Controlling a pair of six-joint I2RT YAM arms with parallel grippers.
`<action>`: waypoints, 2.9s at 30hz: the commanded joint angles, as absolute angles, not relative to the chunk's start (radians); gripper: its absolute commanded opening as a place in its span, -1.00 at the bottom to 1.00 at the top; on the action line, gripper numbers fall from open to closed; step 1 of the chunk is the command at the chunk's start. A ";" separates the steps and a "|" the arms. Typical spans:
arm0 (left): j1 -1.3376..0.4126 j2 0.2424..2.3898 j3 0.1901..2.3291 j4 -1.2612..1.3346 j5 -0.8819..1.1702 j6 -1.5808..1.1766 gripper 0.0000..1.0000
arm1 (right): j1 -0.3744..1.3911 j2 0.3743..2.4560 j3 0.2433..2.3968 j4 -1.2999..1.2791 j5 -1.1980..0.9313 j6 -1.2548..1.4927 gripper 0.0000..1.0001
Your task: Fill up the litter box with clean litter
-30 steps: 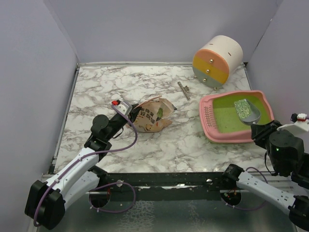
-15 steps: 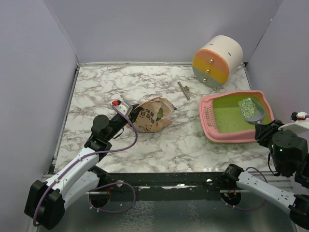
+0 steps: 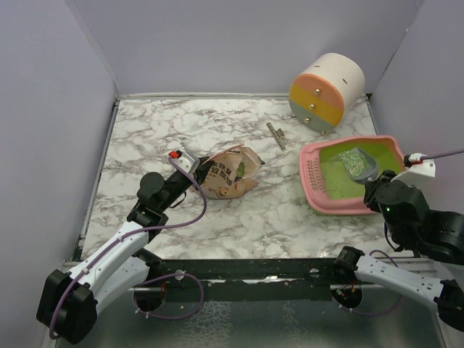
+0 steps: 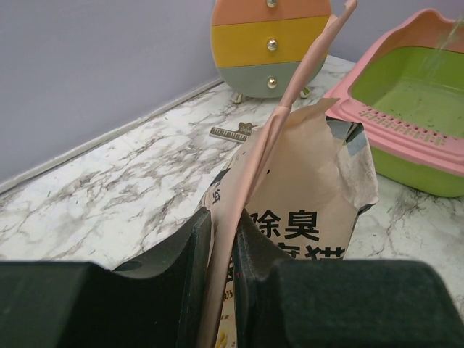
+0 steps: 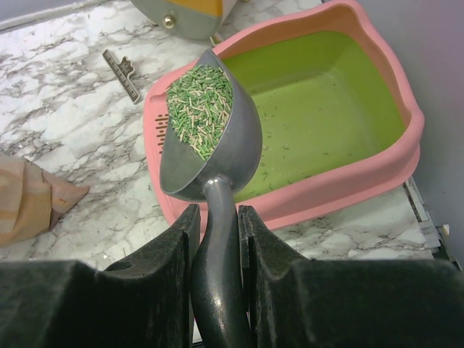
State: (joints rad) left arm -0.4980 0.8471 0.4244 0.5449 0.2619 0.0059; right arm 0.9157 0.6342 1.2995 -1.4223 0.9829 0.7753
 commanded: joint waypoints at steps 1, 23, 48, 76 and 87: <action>-0.505 0.845 0.452 0.564 0.273 -0.011 -0.59 | 0.922 0.622 1.305 -1.410 1.028 0.803 -0.98; -0.506 0.844 0.454 0.558 0.276 -0.008 -0.58 | 0.922 0.597 1.224 -1.410 1.013 0.926 -0.98; -0.509 0.862 0.451 0.558 0.275 -0.012 -0.57 | 0.922 0.822 1.138 -1.407 1.054 1.060 -0.98; -0.512 0.840 0.448 0.555 0.266 0.004 -0.57 | 0.902 0.905 1.234 -1.409 1.018 0.909 -0.98; -0.514 0.844 0.450 0.555 0.272 0.005 -0.56 | 0.897 0.869 1.228 -1.410 1.028 0.915 -0.98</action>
State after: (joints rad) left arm -0.5064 0.8600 0.4286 0.5442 0.2619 0.0093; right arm 0.9028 0.8749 1.2083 -1.4212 0.9997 0.9176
